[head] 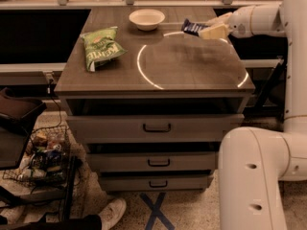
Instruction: Place rxbar blueberry into paper bowl
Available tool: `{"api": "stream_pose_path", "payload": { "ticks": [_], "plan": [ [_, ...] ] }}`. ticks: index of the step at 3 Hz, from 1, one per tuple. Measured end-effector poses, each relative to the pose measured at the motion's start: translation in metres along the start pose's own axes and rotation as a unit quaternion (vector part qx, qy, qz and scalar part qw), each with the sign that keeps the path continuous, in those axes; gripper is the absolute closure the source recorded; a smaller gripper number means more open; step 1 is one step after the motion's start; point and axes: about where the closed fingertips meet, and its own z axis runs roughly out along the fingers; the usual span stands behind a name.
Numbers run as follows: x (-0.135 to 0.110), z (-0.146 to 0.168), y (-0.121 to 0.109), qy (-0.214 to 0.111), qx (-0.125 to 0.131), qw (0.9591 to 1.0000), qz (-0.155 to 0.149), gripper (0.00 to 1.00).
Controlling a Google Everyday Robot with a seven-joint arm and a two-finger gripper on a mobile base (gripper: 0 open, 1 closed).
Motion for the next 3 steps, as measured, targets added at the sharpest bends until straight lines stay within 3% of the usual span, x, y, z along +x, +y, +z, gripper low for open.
{"api": "stream_pose_path", "payload": {
  "ticks": [1, 2, 3],
  "plan": [
    [-0.003, 0.025, -0.004, 0.009, 0.028, 0.9995, 0.005, 1.0],
    [0.032, 0.048, 0.001, 0.033, 0.032, 0.9985, 0.028, 1.0],
    [0.028, 0.048, 0.002, 0.035, 0.029, 0.9987, 0.024, 1.0]
  ]
}}
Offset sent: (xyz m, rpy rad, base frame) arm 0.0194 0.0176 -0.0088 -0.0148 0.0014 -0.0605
